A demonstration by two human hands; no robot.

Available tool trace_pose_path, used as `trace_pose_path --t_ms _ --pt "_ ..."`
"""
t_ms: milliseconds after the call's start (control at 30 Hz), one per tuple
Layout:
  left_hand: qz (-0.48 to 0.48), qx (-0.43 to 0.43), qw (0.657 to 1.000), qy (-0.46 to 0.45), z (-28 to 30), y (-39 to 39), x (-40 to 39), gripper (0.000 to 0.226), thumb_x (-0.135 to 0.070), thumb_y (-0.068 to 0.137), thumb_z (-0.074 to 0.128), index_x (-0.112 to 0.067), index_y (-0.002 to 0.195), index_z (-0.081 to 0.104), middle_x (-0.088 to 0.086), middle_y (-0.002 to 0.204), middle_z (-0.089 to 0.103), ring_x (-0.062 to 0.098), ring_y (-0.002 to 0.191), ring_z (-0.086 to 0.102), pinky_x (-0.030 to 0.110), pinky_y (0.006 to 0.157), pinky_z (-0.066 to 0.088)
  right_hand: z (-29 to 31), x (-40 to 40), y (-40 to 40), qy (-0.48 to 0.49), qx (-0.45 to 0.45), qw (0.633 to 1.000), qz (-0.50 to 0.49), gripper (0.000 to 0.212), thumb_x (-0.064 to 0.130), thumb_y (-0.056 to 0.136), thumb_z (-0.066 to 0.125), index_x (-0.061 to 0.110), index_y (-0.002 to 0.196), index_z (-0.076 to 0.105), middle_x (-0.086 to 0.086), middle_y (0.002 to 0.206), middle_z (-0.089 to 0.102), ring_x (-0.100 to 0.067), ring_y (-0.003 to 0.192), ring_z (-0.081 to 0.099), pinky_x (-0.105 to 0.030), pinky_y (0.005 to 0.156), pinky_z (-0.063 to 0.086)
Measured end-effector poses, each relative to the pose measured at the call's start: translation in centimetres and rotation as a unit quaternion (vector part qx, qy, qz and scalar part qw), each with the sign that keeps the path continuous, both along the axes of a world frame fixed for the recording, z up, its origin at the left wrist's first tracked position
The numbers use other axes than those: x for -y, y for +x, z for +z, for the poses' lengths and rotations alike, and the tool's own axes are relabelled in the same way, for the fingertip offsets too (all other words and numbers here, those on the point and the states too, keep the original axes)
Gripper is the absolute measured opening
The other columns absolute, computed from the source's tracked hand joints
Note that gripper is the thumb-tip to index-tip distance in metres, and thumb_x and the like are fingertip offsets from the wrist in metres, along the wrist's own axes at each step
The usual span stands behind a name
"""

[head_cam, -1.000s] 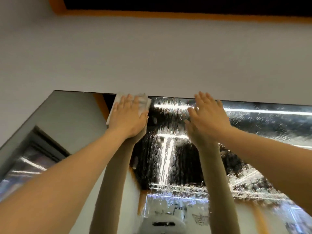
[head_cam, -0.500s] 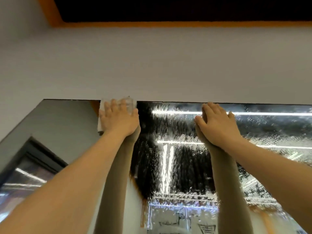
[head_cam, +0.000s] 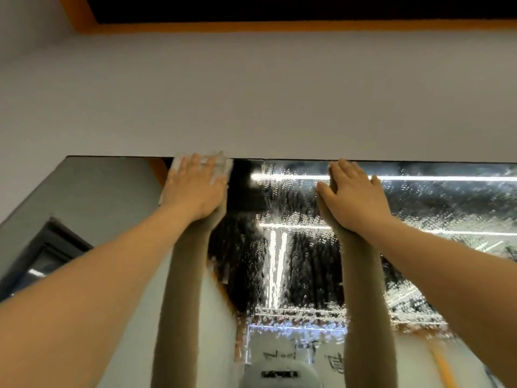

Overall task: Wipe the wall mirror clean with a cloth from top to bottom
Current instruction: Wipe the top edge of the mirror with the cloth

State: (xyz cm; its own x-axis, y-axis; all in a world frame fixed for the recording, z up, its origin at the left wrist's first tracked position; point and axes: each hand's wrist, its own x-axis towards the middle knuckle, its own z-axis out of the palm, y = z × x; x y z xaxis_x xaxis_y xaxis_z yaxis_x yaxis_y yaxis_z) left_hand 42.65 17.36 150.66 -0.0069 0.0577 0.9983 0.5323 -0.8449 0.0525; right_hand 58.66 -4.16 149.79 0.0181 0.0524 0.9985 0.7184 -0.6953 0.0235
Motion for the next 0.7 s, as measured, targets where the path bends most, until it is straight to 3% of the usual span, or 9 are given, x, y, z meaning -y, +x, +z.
trace_pose_path --t_ms 100,200,333,533,700 --pt "-0.042 0.052 0.991 -0.114 -0.2 -0.4 -1.4 0.056 -0.048 0.103 0.024 -0.028 0.154 0.015 0.011 0.163 -0.002 0.027 0.149 -0.009 0.042 0.119 -0.004 -0.1 0.1 0.0 -0.001 0.001 1.0 0.002 0.063 0.05 0.103 0.022 0.019 0.156 0.008 0.0 0.164 0.003 -0.017 0.15 0.0 -0.045 0.119 0.002" --pt "-0.041 0.085 0.982 -0.161 0.1 1.3 0.5 0.059 -0.047 0.102 0.024 -0.023 0.155 0.016 0.012 0.163 0.0 0.029 0.149 -0.008 0.045 0.119 -0.002 -0.2 0.1 0.1 -0.005 0.006 1.0 0.007 0.063 0.048 0.103 0.022 0.018 0.156 0.009 -0.001 0.164 0.004 -0.018 0.15 0.001 -0.045 0.119 0.002" --pt "-0.019 0.054 0.993 -0.099 0.5 3.8 4.2 0.059 -0.044 0.102 0.021 -0.023 0.156 0.01 0.008 0.163 0.002 0.028 0.149 -0.008 0.049 0.118 -0.006 -0.2 0.1 0.3 -0.003 0.008 1.0 0.014 0.062 0.047 0.103 0.023 0.017 0.156 0.01 -0.001 0.163 0.005 -0.018 0.15 0.001 -0.045 0.119 0.002" --pt "0.017 -0.048 0.999 0.019 -0.3 8.2 10.7 0.061 -0.042 0.103 0.01 -0.016 0.155 -0.008 0.011 0.162 -0.012 0.029 0.147 -0.02 0.049 0.114 -0.016 -0.3 0.0 0.4 0.005 0.013 1.0 0.025 0.061 0.045 0.103 0.024 0.017 0.156 0.012 -0.002 0.163 0.006 -0.018 0.15 0.002 -0.045 0.119 0.003" --pt "-0.036 -0.067 0.997 0.017 0.0 8.5 11.2 0.063 -0.041 0.104 0.015 -0.01 0.155 -0.006 0.014 0.161 -0.013 0.027 0.148 -0.017 0.044 0.119 -0.012 -0.4 0.1 0.5 0.002 0.015 1.0 0.027 0.06 0.045 0.104 0.024 0.018 0.156 0.011 -0.001 0.163 0.005 -0.017 0.15 0.001 -0.044 0.119 0.001"
